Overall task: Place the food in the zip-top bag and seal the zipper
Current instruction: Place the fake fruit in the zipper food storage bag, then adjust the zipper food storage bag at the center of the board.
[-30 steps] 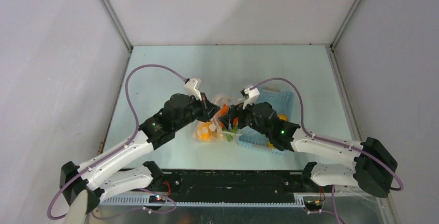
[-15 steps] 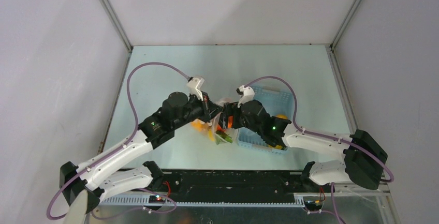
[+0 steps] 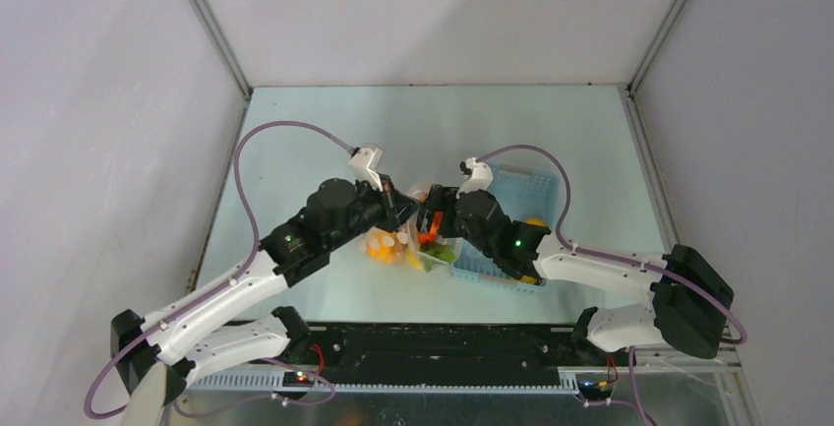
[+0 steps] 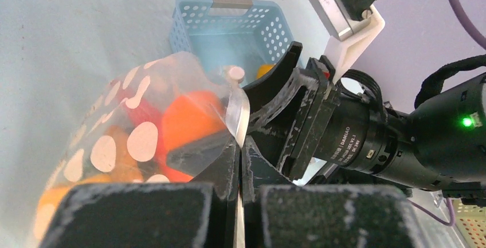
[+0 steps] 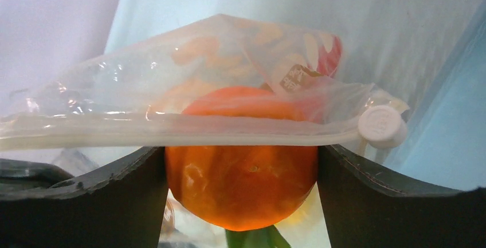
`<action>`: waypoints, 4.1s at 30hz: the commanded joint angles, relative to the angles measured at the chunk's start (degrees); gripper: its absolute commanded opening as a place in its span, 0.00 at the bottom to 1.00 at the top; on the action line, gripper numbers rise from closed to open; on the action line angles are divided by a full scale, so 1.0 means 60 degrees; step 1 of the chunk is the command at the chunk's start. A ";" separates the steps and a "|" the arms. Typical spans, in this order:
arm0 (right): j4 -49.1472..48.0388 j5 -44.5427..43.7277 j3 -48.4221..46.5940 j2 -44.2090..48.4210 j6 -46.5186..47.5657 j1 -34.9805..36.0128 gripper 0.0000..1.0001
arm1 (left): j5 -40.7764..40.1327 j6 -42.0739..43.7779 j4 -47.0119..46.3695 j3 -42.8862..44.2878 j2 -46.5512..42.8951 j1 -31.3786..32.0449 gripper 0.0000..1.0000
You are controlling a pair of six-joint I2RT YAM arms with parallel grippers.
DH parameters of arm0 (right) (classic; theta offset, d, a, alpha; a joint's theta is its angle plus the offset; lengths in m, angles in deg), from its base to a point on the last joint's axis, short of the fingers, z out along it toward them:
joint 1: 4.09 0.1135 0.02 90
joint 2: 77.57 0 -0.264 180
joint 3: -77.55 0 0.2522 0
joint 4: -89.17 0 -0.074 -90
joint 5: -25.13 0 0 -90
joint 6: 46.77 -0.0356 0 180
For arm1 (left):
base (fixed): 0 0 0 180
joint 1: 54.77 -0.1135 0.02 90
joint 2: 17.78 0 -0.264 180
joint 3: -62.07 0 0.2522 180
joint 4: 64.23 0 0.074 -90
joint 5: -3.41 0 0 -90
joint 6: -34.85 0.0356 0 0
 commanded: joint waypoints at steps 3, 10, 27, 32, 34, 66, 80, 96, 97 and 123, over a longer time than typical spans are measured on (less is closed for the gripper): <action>-0.1942 -0.0535 -0.0372 -0.0221 -0.0412 0.0070 0.79 | -0.0422 -0.0465 -0.0119 -0.0168 -0.0700 0.0067 0.00; -0.2385 -0.1927 -0.0372 -0.0983 -0.0926 0.0135 0.81 | -0.0016 -0.0998 -0.0492 -0.1029 -0.1114 0.0062 0.00; -0.1506 -0.2057 -0.0591 0.0041 0.0631 0.0538 0.99 | -0.0825 -0.1075 -0.0515 -0.0944 -0.1310 0.0047 0.00; -0.1214 -0.1280 -0.0591 0.0711 0.1117 0.0552 0.99 | -0.1252 -0.0963 -0.0287 -0.0830 -0.1441 0.0020 0.00; -0.1095 -0.0989 -0.0591 0.0960 0.1349 0.0552 0.99 | -0.1314 -0.0935 -0.0236 -0.0819 -0.1493 0.0012 0.00; 0.1086 -0.0290 0.0488 0.0511 0.1171 -0.0831 0.19 | -0.1587 -0.0704 0.0218 -0.0893 -0.1887 -0.0064 0.00; 0.3051 -0.0102 -0.1603 0.1243 0.1383 -0.0215 0.00 | -0.1384 0.0132 0.0617 -0.0438 -0.1674 -0.0084 0.00; 0.5339 -0.2069 -0.4202 -0.0056 0.1247 -0.0007 0.00 | -0.1949 0.0288 0.0274 0.0002 -0.0937 -0.0092 0.00; 0.5600 -0.2029 -0.4189 -0.0139 0.1146 -0.0172 0.00 | -0.2034 0.0228 0.0282 0.0036 -0.0873 -0.0100 0.00; 0.7014 -0.1767 -0.1474 0.3538 0.1169 -0.1972 0.99 | -0.1829 0.0025 0.0133 0.0156 -0.0533 -0.0150 0.00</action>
